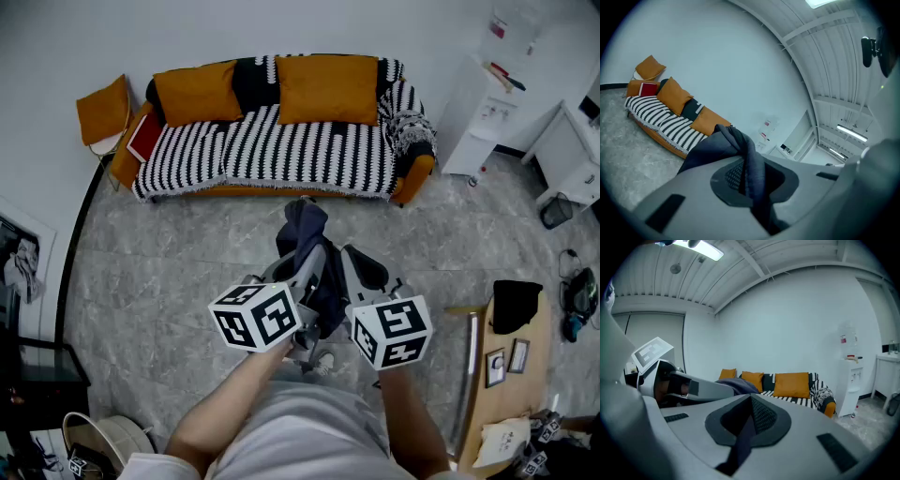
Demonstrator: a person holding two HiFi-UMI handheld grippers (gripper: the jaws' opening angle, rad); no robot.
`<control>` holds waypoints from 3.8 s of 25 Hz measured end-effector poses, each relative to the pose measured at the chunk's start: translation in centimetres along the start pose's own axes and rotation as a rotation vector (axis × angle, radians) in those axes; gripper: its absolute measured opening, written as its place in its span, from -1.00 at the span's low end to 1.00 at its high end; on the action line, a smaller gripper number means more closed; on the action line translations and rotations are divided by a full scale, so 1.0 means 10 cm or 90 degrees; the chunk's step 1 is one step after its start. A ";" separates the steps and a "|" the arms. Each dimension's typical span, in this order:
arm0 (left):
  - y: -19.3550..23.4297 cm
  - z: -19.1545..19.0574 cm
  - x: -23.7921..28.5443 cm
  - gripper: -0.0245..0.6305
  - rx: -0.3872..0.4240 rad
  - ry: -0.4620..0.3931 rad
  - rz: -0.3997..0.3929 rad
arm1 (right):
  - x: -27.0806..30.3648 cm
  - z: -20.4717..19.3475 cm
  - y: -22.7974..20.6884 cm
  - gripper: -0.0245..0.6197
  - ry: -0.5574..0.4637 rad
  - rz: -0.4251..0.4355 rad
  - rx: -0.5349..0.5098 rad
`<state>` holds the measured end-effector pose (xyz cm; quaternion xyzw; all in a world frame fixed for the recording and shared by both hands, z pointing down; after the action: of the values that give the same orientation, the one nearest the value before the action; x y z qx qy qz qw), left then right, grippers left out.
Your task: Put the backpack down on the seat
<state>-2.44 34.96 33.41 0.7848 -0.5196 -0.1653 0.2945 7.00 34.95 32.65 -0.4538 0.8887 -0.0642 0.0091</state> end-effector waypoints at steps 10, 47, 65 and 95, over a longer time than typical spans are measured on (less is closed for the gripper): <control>0.09 0.08 0.13 -0.85 -0.004 0.003 0.004 | 0.16 0.03 -0.05 -0.92 -0.003 0.008 -0.004; 1.46 1.26 1.94 -0.85 -0.020 0.059 -0.083 | 2.56 0.15 -0.60 -0.92 0.036 -0.073 -0.026; 1.76 1.29 2.59 -0.85 -0.014 0.090 -0.085 | 3.11 0.05 -1.04 -0.92 0.025 -0.087 -0.007; 1.62 1.00 4.88 -0.85 0.017 0.123 -0.058 | 4.04 0.13 -3.21 -0.92 0.037 -0.041 0.038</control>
<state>0.05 -17.16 38.26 0.8237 -0.4548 -0.0949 0.3250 9.23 -16.40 36.98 -0.4794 0.8714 -0.1041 -0.0051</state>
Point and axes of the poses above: the fingertips, and each gripper's own axes: x forward along the fingers, y to its left, z out of its top, the point moved 4 cm from there along -x, backward along the fingers, and after that the axes turned 15 degrees about -y, right-handed, at the moved point
